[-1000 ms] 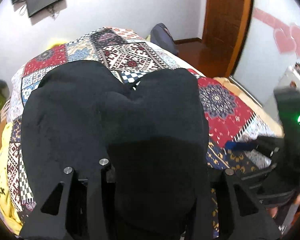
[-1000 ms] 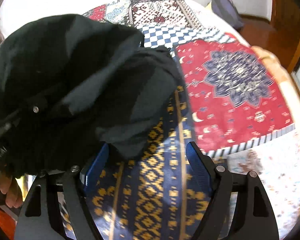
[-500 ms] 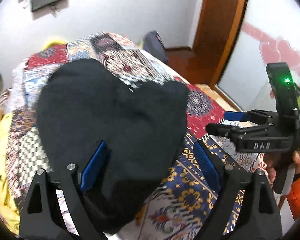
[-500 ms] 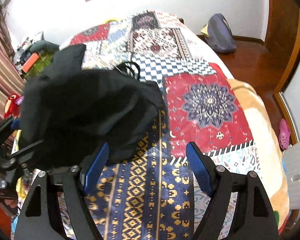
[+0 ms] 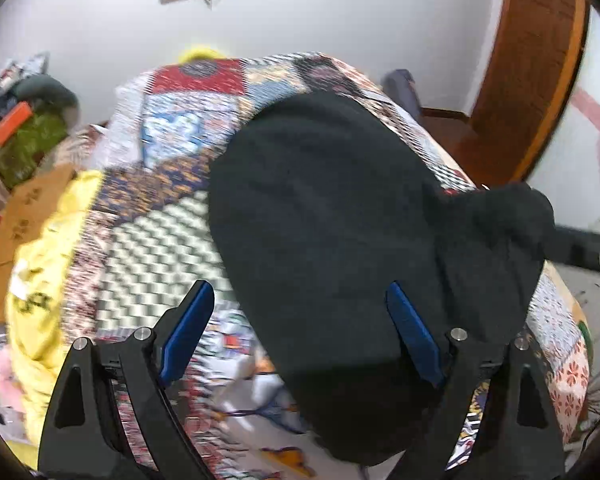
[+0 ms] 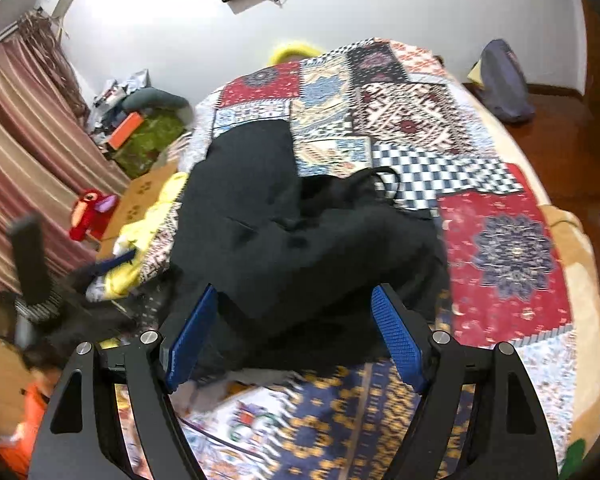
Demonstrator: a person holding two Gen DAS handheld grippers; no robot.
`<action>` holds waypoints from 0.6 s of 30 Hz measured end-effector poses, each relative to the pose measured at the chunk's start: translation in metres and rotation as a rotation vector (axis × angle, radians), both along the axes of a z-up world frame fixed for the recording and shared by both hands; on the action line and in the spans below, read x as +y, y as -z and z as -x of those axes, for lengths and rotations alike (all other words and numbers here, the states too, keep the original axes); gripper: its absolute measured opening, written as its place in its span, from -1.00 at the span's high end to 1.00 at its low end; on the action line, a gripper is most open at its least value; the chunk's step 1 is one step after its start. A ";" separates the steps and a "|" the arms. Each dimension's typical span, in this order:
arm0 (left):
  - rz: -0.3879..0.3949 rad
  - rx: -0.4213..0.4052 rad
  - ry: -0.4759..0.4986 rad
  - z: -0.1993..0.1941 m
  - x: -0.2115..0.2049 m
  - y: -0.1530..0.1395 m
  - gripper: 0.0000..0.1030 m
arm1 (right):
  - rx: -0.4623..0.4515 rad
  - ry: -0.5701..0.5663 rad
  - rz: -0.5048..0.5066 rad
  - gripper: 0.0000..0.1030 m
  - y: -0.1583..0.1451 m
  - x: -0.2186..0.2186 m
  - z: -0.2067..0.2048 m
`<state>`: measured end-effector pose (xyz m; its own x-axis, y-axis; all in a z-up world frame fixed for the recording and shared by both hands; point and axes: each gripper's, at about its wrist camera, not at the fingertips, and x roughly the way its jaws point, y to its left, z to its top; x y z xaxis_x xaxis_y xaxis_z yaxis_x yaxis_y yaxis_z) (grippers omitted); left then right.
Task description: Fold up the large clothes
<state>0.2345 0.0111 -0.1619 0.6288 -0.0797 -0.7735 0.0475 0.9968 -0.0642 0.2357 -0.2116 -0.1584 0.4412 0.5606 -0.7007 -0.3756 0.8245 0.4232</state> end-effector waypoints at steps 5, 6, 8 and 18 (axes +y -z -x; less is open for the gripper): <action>-0.045 -0.020 0.028 0.000 -0.026 0.015 -0.75 | 0.070 -0.003 0.008 -0.50 0.009 0.017 -0.018; -0.029 -0.019 0.021 0.000 -0.025 0.015 -0.75 | 0.081 0.003 0.019 -0.52 0.013 0.020 -0.022; -0.010 -0.020 0.021 0.000 -0.021 0.016 -0.75 | 0.081 0.009 0.030 -0.54 0.013 0.022 -0.025; 0.008 -0.031 0.043 0.000 -0.019 0.016 -0.78 | -0.142 -0.116 0.157 0.45 -0.015 0.042 -0.006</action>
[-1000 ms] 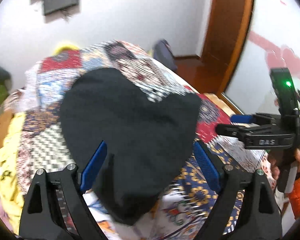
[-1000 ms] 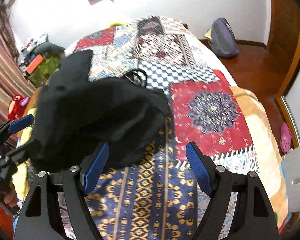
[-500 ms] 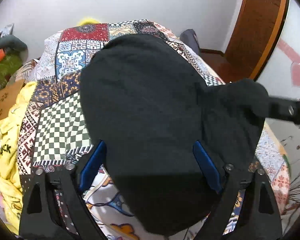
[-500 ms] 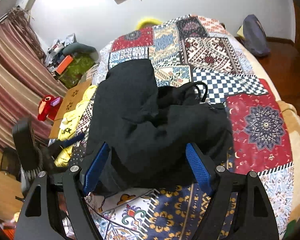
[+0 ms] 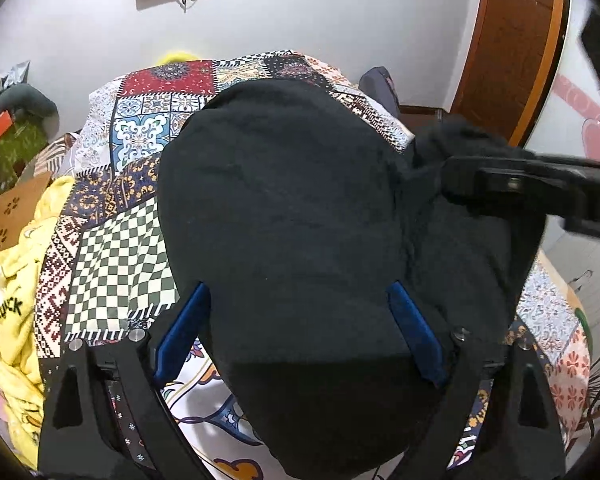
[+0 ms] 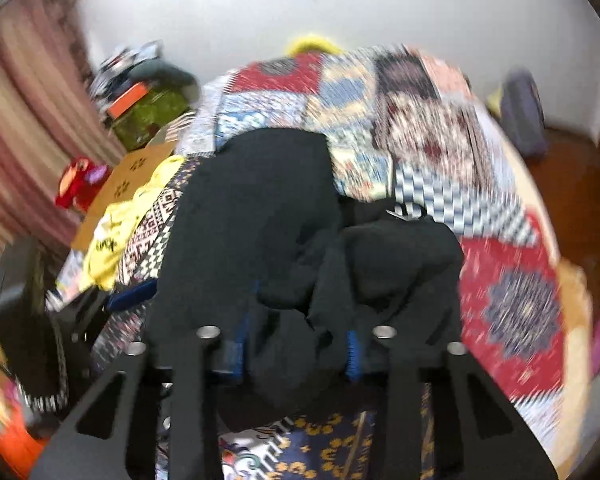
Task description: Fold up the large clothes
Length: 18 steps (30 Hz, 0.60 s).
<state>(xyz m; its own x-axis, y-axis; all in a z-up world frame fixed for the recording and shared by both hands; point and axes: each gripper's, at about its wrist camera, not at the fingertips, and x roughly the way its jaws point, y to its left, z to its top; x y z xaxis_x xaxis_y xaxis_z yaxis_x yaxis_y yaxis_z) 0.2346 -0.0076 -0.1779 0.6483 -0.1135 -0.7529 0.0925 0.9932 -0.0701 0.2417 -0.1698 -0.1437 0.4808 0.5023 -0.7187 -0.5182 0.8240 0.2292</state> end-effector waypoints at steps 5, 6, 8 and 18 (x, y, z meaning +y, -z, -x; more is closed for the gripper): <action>0.034 0.015 0.014 0.000 0.004 0.000 -0.81 | -0.195 -0.110 0.091 0.56 -0.011 0.008 0.034; 0.014 0.014 0.018 0.000 0.001 0.001 -0.81 | -0.182 -0.102 0.086 0.57 -0.006 0.003 0.031; -0.023 0.008 0.026 -0.001 -0.006 0.002 -0.82 | -0.094 -0.062 0.044 0.58 0.012 -0.013 0.016; -0.140 0.010 0.070 -0.009 -0.036 0.012 -0.96 | 0.121 0.020 -0.086 0.57 0.074 -0.058 -0.005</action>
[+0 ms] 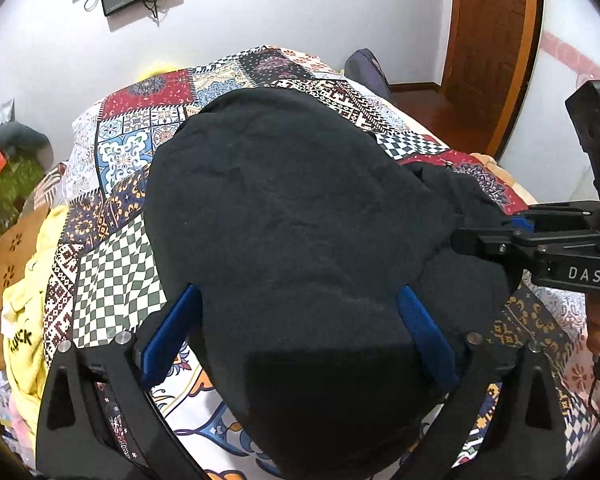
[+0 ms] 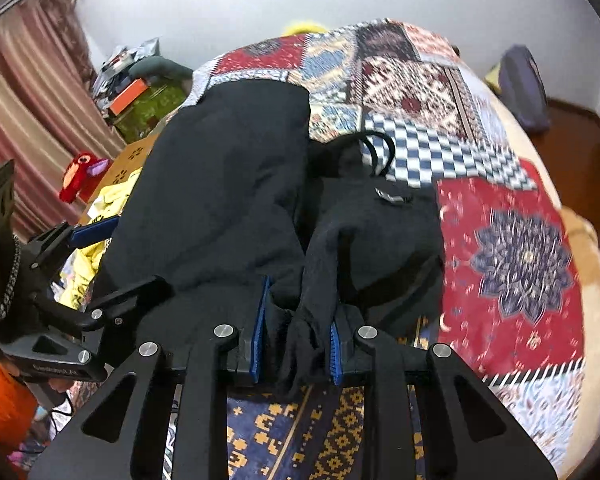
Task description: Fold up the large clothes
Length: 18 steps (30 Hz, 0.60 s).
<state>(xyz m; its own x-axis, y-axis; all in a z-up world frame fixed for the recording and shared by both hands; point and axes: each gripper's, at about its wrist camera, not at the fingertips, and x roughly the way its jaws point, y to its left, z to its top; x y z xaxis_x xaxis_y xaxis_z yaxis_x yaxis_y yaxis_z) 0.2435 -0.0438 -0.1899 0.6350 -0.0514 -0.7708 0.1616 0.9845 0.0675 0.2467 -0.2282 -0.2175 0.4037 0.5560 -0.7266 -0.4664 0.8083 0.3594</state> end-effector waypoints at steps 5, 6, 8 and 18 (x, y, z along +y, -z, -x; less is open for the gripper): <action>-0.037 -0.012 -0.014 0.003 -0.010 0.006 -0.98 | 0.044 0.007 0.005 0.52 0.006 -0.005 0.001; -0.033 -0.010 -0.013 0.003 -0.010 0.006 -0.98 | 0.056 0.007 -0.001 0.50 0.006 -0.008 0.001; -0.025 -0.006 -0.003 0.005 -0.008 0.004 -0.98 | 0.076 0.008 0.002 0.36 0.005 -0.013 0.002; 0.015 0.001 -0.010 0.009 -0.003 0.004 -0.98 | -0.059 0.017 0.131 0.17 -0.057 -0.013 0.011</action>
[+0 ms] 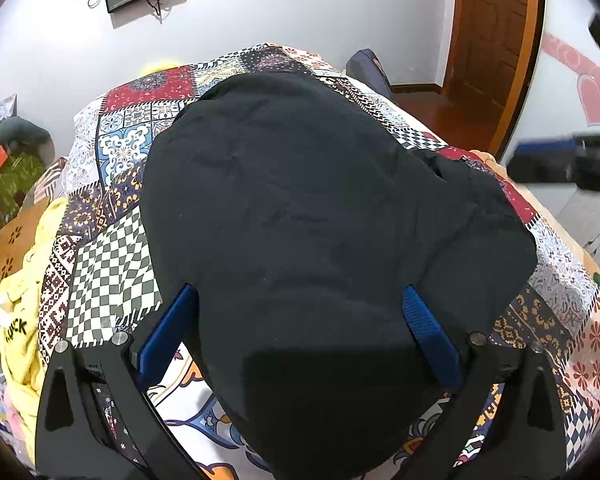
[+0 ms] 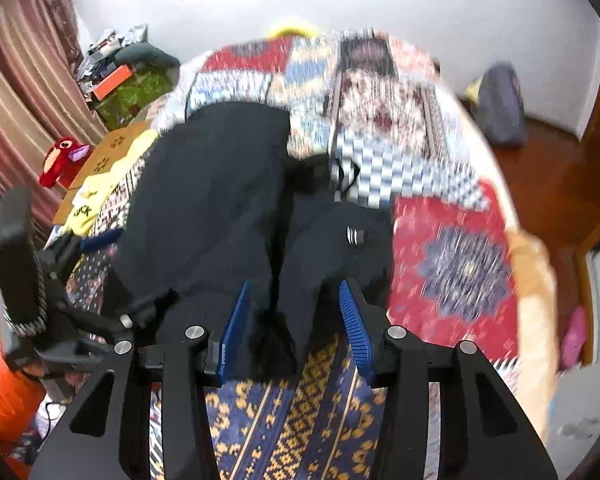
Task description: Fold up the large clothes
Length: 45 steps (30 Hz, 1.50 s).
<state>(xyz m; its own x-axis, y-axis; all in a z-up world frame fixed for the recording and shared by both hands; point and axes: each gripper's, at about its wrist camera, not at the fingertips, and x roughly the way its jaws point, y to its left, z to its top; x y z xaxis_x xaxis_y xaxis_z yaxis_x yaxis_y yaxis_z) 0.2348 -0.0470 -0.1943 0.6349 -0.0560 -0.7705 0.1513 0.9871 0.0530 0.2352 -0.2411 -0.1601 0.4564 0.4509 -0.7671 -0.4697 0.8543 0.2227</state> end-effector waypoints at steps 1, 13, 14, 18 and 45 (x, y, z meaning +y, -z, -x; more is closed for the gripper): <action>0.001 0.001 -0.001 0.000 0.000 0.000 -0.98 | -0.017 -0.005 -0.001 0.15 -0.005 0.004 -0.001; -0.022 0.008 0.009 0.010 -0.003 0.005 -0.98 | -0.040 -0.019 0.246 0.01 0.054 0.037 -0.004; -0.023 0.010 0.010 0.012 -0.003 0.005 -0.98 | -0.027 -0.015 0.234 -0.03 0.056 0.034 -0.004; 0.022 0.050 0.014 0.020 0.006 0.006 -0.98 | 0.072 0.033 0.127 -0.20 0.065 0.013 -0.013; 0.187 0.059 -0.188 -0.016 0.089 -0.027 -0.96 | 0.000 -0.029 -0.066 -0.43 0.004 0.013 -0.061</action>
